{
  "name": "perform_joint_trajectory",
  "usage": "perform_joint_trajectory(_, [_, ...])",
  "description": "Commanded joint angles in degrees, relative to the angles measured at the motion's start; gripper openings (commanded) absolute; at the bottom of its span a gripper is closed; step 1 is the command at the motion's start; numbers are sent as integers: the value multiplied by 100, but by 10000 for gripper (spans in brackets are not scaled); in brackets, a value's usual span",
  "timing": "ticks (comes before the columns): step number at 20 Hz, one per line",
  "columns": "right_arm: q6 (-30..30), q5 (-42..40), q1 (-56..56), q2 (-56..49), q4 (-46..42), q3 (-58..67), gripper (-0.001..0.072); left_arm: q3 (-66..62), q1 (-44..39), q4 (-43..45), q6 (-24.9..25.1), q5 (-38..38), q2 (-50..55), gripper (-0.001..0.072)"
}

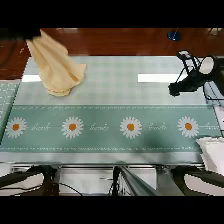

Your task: Fold the shirts.

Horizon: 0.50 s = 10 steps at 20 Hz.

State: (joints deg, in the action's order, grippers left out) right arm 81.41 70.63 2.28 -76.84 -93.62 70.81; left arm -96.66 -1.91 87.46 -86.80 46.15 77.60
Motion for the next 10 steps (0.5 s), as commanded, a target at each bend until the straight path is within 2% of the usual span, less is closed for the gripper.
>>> perform_joint_trajectory(1, [2, 1005, 2, -2, -839, 2, 512, -1082, -503, -153, 20, -4, -914, 26])
perform_joint_trajectory(6, [136, 1491, 2, -2, -1191, 2, 512, -1246, -1392, -153, 20, 0, -1864, 26])
perform_joint_trajectory(10, [153, 1762, 2, -2, -1193, 2, 512, -1246, -1945, -155, 20, 0, -1987, 26])
